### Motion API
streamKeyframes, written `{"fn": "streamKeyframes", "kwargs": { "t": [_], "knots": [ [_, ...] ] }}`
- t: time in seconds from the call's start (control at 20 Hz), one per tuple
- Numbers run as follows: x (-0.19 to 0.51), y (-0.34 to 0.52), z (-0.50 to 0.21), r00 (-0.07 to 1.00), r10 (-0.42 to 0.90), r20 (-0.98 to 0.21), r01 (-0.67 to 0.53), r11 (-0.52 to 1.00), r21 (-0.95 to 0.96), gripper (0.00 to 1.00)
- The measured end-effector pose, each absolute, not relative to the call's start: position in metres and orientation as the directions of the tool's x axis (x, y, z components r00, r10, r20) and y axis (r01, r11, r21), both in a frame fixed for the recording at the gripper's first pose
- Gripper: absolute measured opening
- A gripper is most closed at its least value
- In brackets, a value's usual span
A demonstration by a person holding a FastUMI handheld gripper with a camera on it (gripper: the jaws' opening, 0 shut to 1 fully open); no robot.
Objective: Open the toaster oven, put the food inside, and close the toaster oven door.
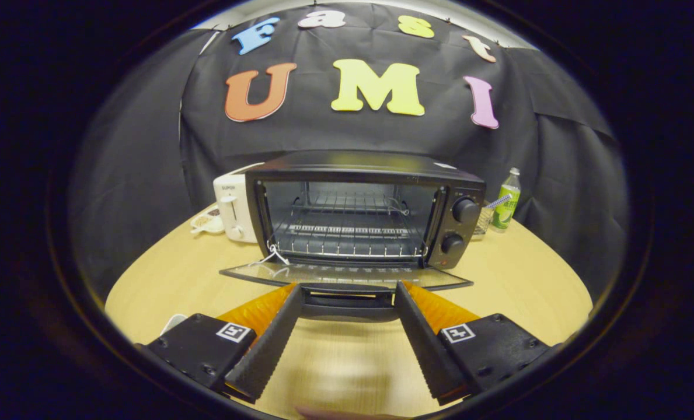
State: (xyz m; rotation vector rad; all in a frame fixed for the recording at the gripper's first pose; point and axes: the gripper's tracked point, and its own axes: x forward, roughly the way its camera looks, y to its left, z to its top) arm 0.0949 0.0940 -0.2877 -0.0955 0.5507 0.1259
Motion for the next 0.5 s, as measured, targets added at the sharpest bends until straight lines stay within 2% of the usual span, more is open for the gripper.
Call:
{"fn": "streamKeyframes", "kwargs": {
  "t": [0.5],
  "knots": [
    [0.078, 0.086, -0.318, 0.756, 0.125, -0.642, -0.154, 0.988, 0.011, 1.0]
  ]
}}
